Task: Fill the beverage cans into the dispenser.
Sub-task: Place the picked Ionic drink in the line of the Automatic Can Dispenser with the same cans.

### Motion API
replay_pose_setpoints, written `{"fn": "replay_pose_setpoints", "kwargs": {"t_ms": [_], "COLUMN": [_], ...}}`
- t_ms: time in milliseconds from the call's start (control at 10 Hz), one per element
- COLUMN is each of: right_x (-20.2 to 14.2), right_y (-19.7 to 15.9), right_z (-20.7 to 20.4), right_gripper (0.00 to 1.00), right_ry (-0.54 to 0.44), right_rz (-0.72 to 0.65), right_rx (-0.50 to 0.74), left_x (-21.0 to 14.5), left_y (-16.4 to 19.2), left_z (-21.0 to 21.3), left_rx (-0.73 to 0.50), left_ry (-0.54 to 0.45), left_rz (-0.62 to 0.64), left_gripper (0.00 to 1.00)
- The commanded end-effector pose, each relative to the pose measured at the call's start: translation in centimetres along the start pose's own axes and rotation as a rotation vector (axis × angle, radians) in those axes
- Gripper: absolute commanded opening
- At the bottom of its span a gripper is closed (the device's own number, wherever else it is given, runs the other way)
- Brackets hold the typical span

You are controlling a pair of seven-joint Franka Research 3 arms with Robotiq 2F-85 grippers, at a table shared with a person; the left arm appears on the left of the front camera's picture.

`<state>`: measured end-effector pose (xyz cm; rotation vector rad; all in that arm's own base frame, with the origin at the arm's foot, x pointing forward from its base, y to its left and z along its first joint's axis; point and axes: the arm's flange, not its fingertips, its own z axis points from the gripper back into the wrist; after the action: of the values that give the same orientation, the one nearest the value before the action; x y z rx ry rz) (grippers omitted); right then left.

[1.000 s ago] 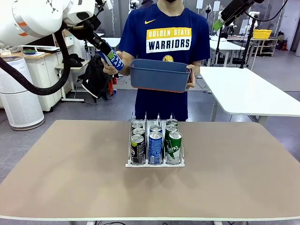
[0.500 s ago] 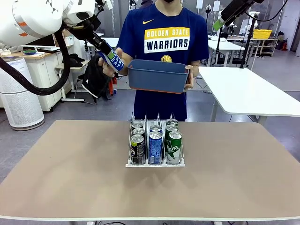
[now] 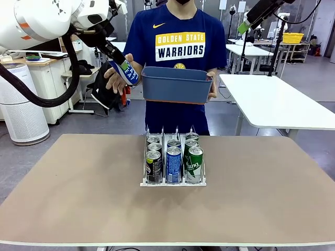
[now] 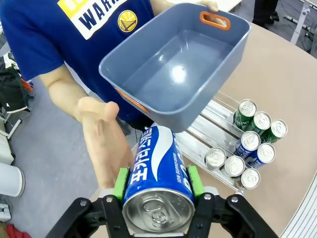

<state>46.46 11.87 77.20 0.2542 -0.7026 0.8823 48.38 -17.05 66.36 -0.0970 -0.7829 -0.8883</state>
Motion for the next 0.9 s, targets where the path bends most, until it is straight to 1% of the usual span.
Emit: {"fn": "replay_pose_setpoints", "kwargs": {"t_ms": [0, 200, 300, 400, 600, 700, 800], "right_x": [-0.1, -0.1, -0.1, -0.1, -0.1, -0.1, -0.1], "right_y": [0.0, 0.0, 0.0, 0.0, 0.0, 0.0, 0.0], "right_z": [0.1, 0.1, 0.1, 0.1, 0.1, 0.1, 0.1], "right_gripper": [1.00, 1.00, 1.00, 1.00, 1.00, 1.00, 1.00], "right_ry": [-0.002, -0.002, -0.002, -0.002, -0.002, -0.002, -0.002], "right_rz": [0.000, 0.000, 0.000, 0.000, 0.000, 0.000, 0.000], "right_rx": [0.000, 0.000, 0.000, 0.000, 0.000, 0.000, 0.000], "left_x": [0.2, -0.2, -0.2, -0.4, 0.0, 0.3, 0.2], "left_y": [-2.3, -5.3, -7.5, -9.6, -13.0, -14.6, -15.1], "left_z": [2.1, 3.5, 3.8, 4.0, 3.0, 2.0, 1.4], "left_rx": [0.019, -0.003, -0.017, -0.026, -0.010, -0.001, -0.054], "left_ry": [0.024, 0.084, 0.118, 0.176, 0.285, 0.367, 0.405], "left_rz": [0.013, 0.023, 0.028, 0.058, 0.117, 0.174, 0.169], "left_gripper": [0.57, 0.57, 0.57, 0.57, 0.57, 0.57, 0.57]}}
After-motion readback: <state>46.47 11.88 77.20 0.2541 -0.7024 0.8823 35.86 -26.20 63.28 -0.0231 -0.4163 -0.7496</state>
